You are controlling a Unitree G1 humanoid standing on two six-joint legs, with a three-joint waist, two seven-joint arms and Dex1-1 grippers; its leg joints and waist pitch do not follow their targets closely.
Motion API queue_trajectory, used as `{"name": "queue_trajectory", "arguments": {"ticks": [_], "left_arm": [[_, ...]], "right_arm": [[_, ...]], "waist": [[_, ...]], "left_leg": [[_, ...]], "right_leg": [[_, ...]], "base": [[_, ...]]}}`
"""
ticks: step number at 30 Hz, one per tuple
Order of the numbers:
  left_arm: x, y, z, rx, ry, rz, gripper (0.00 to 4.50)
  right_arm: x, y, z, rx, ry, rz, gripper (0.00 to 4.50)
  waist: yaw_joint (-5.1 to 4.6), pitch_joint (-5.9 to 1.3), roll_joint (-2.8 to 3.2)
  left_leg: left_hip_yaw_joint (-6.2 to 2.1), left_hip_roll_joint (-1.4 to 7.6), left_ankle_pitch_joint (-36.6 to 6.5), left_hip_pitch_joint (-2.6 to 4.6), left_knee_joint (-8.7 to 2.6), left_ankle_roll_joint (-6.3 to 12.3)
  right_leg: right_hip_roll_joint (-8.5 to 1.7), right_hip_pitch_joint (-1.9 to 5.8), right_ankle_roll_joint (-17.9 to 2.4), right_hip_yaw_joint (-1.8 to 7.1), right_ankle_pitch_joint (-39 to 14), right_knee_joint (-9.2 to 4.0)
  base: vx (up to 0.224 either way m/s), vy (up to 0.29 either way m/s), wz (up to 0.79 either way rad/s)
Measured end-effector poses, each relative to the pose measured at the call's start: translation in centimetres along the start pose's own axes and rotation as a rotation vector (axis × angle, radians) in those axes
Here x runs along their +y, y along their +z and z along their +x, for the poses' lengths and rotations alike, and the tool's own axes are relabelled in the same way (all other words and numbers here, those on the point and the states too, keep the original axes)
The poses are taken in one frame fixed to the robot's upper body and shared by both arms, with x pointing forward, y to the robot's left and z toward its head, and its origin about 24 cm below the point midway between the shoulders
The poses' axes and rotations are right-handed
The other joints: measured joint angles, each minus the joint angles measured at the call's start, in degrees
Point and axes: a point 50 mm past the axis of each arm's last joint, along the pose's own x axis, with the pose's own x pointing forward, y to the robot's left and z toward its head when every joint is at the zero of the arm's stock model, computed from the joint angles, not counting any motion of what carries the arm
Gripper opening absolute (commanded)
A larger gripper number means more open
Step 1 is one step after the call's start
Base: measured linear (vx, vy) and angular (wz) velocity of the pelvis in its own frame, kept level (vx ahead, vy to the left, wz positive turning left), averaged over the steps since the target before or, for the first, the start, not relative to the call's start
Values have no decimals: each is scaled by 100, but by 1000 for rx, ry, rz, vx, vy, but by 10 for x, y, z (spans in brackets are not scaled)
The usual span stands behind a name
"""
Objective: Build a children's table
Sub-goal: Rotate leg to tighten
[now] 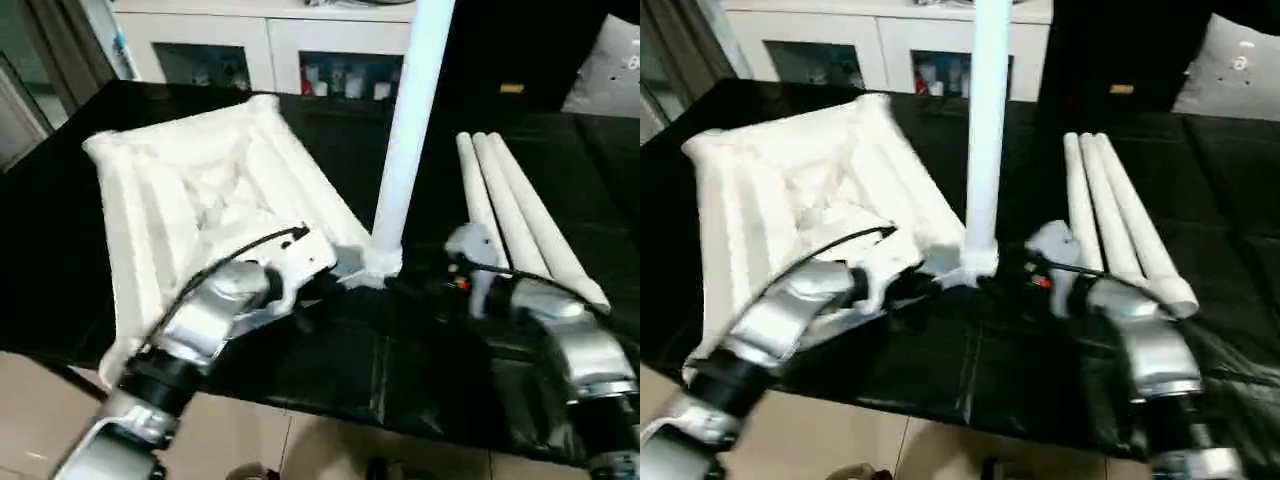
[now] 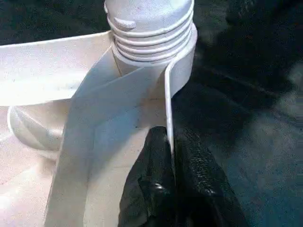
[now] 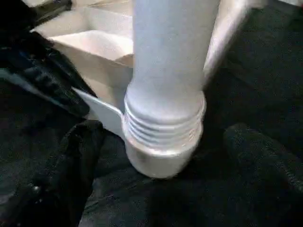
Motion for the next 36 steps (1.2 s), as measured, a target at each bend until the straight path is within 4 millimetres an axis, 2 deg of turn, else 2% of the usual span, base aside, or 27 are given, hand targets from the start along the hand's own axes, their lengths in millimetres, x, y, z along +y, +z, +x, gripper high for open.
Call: {"name": "queue_trajectory", "arguments": {"ticks": [5, 7, 10, 15, 16, 21, 23, 25, 28, 33, 34, 36], "left_arm": [[-4, -7, -14, 2, -179, 95, 0], [-7, -8, -16, 3, -229, 113, 0], [-10, -8, -17, 5, -287, 137, 0], [-11, -9, -18, 7, -312, 151, 0], [-11, -9, -18, 7, -312, 150, 0], [-10, -10, -19, 2, -322, 156, 0], [-10, -10, -19, 2, -323, 156, 0], [-10, -10, -19, 3, -325, 156, 0], [-11, -10, -19, 1, -329, 145, 0], [-6, -11, -14, -4, -214, 54, 0], [-5, -10, -11, -8, -180, 30, 0], [-3, -6, 0, -19, -67, -58, 0]], "right_arm": [[5, 4, -7, 6, 169, -85, 443], [9, 3, -5, 8, 209, -89, 443], [15, 2, -3, 8, 280, -79, 407], [19, 0, 0, 10, 328, -56, 373], [19, 0, 0, 13, 333, -52, 373], [21, -1, 0, 12, 358, -40, 318], [21, -1, 0, 13, 365, -26, 312], [22, -1, 0, 9, 368, -10, 283], [24, -2, 1, 7, 368, 15, 272], [25, -1, 15, -2, 220, 72, 265], [23, -1, 17, -4, 170, 86, 265], [17, 0, 28, -22, 13, 142, 265]], "waist": [[158, 1, -4], [196, 1, -4], [205, 2, -6], [169, 0, -18], [168, 0, -18], [170, 1, -22], [171, 1, -22], [174, 1, -22], [177, 1, -22], [111, 0, -26], [82, 1, -27], [-45, 5, -35]], "left_leg": [[-2, 0, -1, 4, 4, 1], [-2, 0, 0, 7, 8, 1], [-1, -1, -1, 8, 20, 0], [1, -1, 0, 6, 19, 1], [1, 0, 0, 6, 19, 0], [1, 0, -1, 3, 18, 0], [1, 0, -1, 3, 18, 0], [1, 0, -1, 3, 18, 0], [1, 0, -1, 4, 19, 0], [5, 1, 2, 25, 20, -2], [8, 1, 2, 34, 19, -3], [9, 1, 7, 49, 21, -13]], "right_leg": [[-2, 0, -8, 0, 4, 2], [-2, 1, -7, 0, 4, 3], [-4, 2, -7, 3, 4, 4], [-4, 12, -4, 4, 3, 8], [-4, 12, -4, 4, 3, 8], [-4, 10, 0, 4, 1, 8], [-4, 10, 0, 4, 1, 8], [-4, 10, 0, 4, 1, 8], [-4, 11, -1, 4, 1, 8], [-3, 23, -1, 5, 4, 10], [-3, 31, -1, 5, 4, 6], [-3, 43, 0, 5, 4, 2]], "base": [[0, 0, 0], [0, 0, 0], [0, 0, 0], [0, 0, 0], [0, 0, 0], [0, 0, 0], [0, 0, 0], [0, 0, 0], [0, 0, 0], [0, 0, 0], [0, 0, 0], [0, 0, 0]]}}
